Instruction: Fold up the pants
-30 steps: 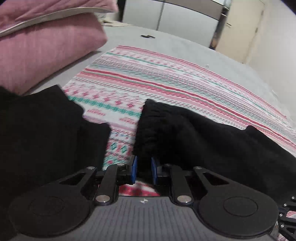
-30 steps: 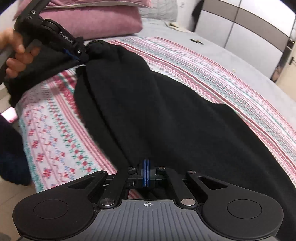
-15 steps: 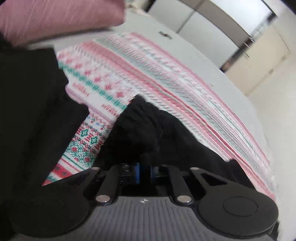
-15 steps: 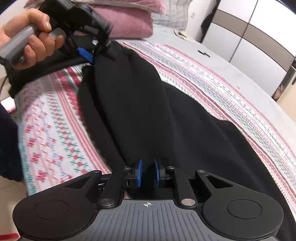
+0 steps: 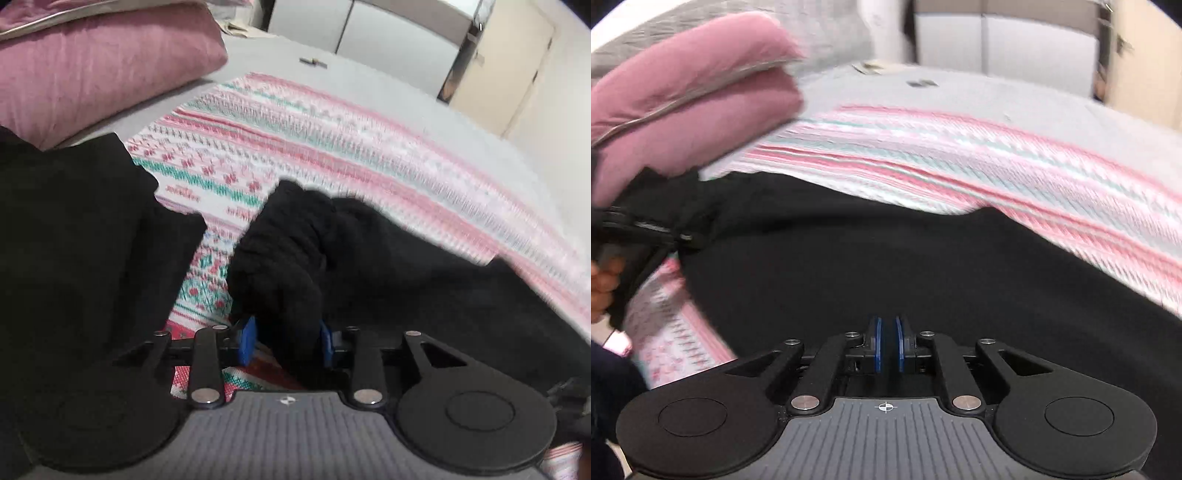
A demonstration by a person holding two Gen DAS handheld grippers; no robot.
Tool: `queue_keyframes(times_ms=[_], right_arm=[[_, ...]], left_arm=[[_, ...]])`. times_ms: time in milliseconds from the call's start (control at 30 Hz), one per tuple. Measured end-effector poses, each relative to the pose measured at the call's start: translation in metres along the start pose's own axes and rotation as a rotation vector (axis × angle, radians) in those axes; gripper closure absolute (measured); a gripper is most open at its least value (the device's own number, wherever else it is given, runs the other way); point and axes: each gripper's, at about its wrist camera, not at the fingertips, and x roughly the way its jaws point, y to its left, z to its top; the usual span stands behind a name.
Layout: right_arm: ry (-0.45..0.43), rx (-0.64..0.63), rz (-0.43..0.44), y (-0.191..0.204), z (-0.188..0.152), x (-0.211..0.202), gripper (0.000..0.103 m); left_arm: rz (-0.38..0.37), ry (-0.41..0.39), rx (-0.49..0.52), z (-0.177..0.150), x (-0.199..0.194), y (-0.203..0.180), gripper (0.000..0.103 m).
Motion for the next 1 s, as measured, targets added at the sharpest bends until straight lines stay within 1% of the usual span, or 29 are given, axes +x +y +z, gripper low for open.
queue_keyframes(times_ms=[33, 67, 133, 167, 200, 233, 267, 300, 333, 367, 400, 433, 467, 500, 533, 600, 633, 700, 733, 800, 867, 933, 967, 1000], right_arm=[[0.059, -0.007, -0.029, -0.002, -0.004, 0.012, 0.092], [0.158, -0.011, -0.053, -0.004, -0.01, 0.029, 0.092], [0.165, 0.007, -0.052, -0.005, -0.015, 0.029, 0.092], [0.188, 0.018, -0.046, -0.005, -0.014, 0.025, 0.092], [0.201, 0.031, -0.026, -0.006, -0.014, 0.021, 0.092], [0.21, 0.031, -0.004, -0.005, -0.017, 0.019, 0.092], [0.209, 0.015, -0.008, -0.003, -0.021, 0.018, 0.092], [0.197, -0.004, -0.021, 0.0, -0.025, 0.018, 0.092], [0.191, -0.024, -0.038, 0.005, -0.026, 0.018, 0.092], [0.192, -0.048, -0.051, 0.008, -0.026, 0.018, 0.092], [0.197, -0.06, -0.057, 0.011, -0.024, 0.018, 0.092], [0.2, -0.057, -0.041, 0.008, -0.018, 0.018, 0.092], [0.198, -0.037, -0.021, 0.004, -0.014, 0.016, 0.092], [0.183, -0.008, -0.01, -0.005, -0.01, 0.012, 0.092], [0.158, 0.015, -0.02, -0.012, -0.003, 0.01, 0.092], [0.107, 0.047, -0.062, -0.032, 0.011, 0.003, 0.091], [0.084, 0.063, -0.076, -0.045, 0.021, 0.001, 0.091], [0.056, 0.097, -0.089, -0.068, 0.039, 0.005, 0.08], [0.042, 0.124, -0.095, -0.081, 0.05, 0.012, 0.077], [0.01, 0.189, -0.115, -0.103, 0.065, 0.029, 0.077], [-0.013, 0.231, -0.109, -0.114, 0.079, 0.046, 0.075], [-0.024, 0.241, -0.08, -0.122, 0.094, 0.064, 0.067], [-0.033, 0.239, -0.073, -0.122, 0.1, 0.072, 0.054], [-0.046, 0.236, -0.071, -0.119, 0.105, 0.08, 0.043]], left_arm=[[-0.005, -0.032, -0.021, 0.001, -0.01, 0.001, 0.044], [-0.012, -0.083, -0.025, 0.0, -0.024, 0.002, 0.044], [-0.011, -0.201, 0.02, 0.0, -0.047, -0.007, 0.044], [-0.016, -0.252, 0.047, -0.002, -0.053, -0.013, 0.044], [-0.037, -0.29, 0.086, -0.001, -0.054, -0.024, 0.044], [-0.067, -0.287, 0.118, 0.0, -0.048, -0.035, 0.044], [-0.092, -0.252, 0.136, 0.002, -0.035, -0.046, 0.044], [-0.098, -0.19, 0.149, 0.005, -0.016, -0.057, 0.044], [-0.08, -0.122, 0.162, 0.007, 0.004, -0.065, 0.044], [-0.033, -0.053, 0.164, 0.007, 0.024, -0.07, 0.046], [0.032, 0.01, 0.153, 0.006, 0.044, -0.07, 0.049], [0.063, 0.046, 0.143, 0.003, 0.057, -0.067, 0.059], [0.062, 0.062, 0.133, 0.0, 0.064, -0.064, 0.06], [0.057, 0.065, 0.135, -0.002, 0.064, -0.064, 0.06], [0.064, 0.063, 0.155, -0.002, 0.063, -0.066, 0.06], [0.081, 0.07, 0.181, -0.002, 0.066, -0.071, 0.06], [0.08, 0.079, 0.163, 0.002, 0.071, -0.07, 0.059], [0.058, 0.081, 0.101, 0.009, 0.07, -0.068, 0.056], [0.047, 0.076, 0.09, 0.01, 0.07, -0.068, 0.055], [0.035, 0.035, 0.106, 0.012, 0.062, -0.072, 0.055], [0.026, -0.002, 0.162, 0.013, 0.057, -0.081, 0.055], [0.007, -0.011, 0.183, 0.015, 0.063, -0.085, 0.053], [0.007, 0.0, 0.185, 0.013, 0.067, -0.087, 0.052], [0.025, 0.034, 0.19, 0.012, 0.075, -0.087, 0.052]])
